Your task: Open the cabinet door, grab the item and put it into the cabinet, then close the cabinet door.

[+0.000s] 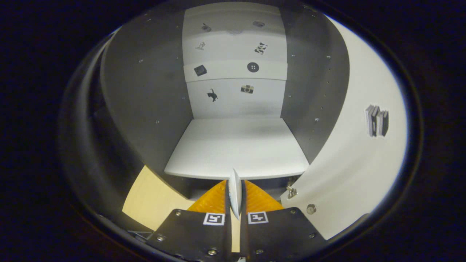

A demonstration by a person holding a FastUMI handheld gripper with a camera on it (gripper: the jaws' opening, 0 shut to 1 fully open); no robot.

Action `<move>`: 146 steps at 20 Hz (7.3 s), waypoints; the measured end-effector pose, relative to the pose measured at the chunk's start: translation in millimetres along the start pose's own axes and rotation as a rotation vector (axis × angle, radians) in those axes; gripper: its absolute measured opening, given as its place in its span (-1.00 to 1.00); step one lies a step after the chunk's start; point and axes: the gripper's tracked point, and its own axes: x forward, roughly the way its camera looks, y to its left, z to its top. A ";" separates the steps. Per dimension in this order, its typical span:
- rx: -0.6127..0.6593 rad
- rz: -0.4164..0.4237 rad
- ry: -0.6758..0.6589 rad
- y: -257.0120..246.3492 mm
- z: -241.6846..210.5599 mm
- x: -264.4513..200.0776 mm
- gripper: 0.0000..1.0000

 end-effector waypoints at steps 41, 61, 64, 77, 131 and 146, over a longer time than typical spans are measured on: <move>0.071 0.040 -0.112 1.6 86.8 59.5 0.98; -0.020 -0.303 -0.483 -43.3 -2.7 -194.8 0.93; 0.043 -0.381 -0.463 -61.2 -37.6 -228.9 0.94; 0.276 -0.825 -0.382 -211.3 -157.1 -368.2 0.94; 0.042 0.287 -0.386 28.1 -47.5 -175.1 1.00; 0.025 0.333 -0.429 43.9 -35.7 -164.8 1.00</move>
